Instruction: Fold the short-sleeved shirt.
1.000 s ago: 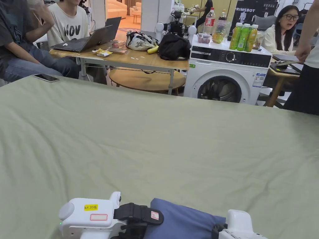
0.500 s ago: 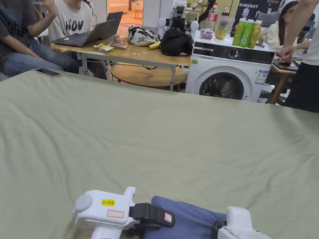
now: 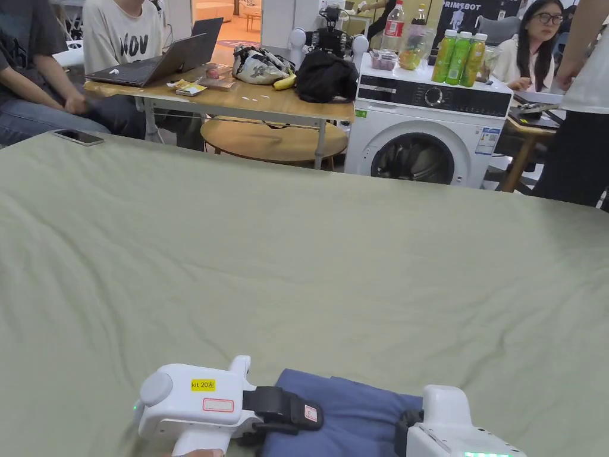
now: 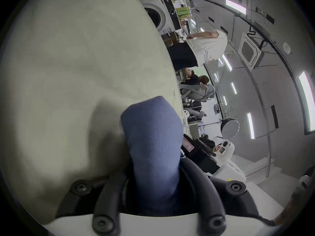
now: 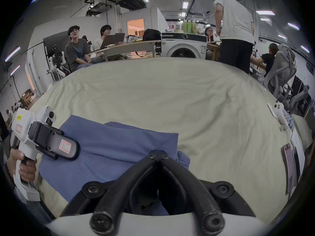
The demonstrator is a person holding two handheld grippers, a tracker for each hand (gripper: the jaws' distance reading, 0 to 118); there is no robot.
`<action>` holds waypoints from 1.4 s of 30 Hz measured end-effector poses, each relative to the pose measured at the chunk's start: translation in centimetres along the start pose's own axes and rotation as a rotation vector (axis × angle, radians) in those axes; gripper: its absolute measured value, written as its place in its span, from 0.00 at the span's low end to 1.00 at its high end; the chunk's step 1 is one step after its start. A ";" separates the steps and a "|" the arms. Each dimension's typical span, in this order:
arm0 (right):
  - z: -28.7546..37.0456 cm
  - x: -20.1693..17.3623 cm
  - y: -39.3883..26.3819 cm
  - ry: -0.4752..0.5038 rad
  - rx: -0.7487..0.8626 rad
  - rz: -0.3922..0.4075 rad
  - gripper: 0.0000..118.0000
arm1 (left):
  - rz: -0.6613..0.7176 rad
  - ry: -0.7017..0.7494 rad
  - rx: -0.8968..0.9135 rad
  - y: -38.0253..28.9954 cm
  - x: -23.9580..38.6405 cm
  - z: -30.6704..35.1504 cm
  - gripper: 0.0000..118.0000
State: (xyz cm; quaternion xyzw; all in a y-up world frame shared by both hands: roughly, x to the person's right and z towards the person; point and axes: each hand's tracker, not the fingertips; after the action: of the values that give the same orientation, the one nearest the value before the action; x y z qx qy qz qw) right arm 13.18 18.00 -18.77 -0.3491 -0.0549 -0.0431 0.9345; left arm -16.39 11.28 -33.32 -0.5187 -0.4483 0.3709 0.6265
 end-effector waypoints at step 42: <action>2.0 -19.4 11.6 0.144 0.600 0.133 0.00 | 0.110 0.603 0.330 3.4 5.4 42.9 0.16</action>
State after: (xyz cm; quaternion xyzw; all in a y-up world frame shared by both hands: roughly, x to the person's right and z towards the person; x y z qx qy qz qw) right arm -4.81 28.86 -27.33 -0.0566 0.0240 0.0117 0.9980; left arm -55.26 30.50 -33.13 -0.5200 -0.1482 0.3018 0.7852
